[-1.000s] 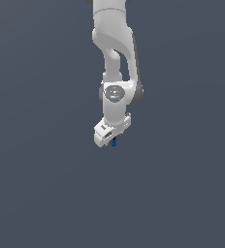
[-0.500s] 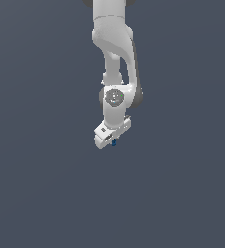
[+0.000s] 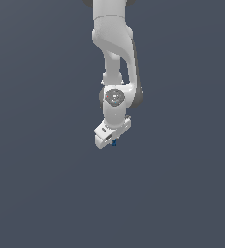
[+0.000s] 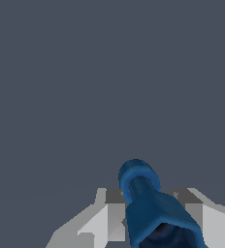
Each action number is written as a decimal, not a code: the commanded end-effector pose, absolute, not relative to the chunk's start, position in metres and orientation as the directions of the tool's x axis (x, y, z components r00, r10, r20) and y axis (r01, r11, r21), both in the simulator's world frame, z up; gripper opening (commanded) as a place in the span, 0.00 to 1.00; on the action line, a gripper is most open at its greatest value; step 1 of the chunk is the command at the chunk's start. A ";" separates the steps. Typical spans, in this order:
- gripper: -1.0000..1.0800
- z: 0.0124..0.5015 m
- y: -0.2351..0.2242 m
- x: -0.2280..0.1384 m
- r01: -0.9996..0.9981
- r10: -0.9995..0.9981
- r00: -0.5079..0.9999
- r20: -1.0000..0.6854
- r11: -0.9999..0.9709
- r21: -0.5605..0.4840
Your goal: Pick up the object and move it to a goal position.
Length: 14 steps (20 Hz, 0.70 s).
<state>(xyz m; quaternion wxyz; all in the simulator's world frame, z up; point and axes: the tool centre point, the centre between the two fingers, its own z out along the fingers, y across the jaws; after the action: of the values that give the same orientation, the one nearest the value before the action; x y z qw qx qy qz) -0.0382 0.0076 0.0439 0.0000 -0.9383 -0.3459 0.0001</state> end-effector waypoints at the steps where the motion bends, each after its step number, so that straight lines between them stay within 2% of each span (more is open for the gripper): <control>1: 0.00 0.047 0.011 -0.037 0.650 0.650 0.760 0.000 -0.760 0.000; 14: 0.00 0.112 0.069 -0.009 0.650 0.650 0.760 0.000 -0.760 0.000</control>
<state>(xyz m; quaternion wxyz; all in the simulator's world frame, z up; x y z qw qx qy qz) -0.0135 0.0596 0.1013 -0.0001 -0.9382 -0.3460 0.0000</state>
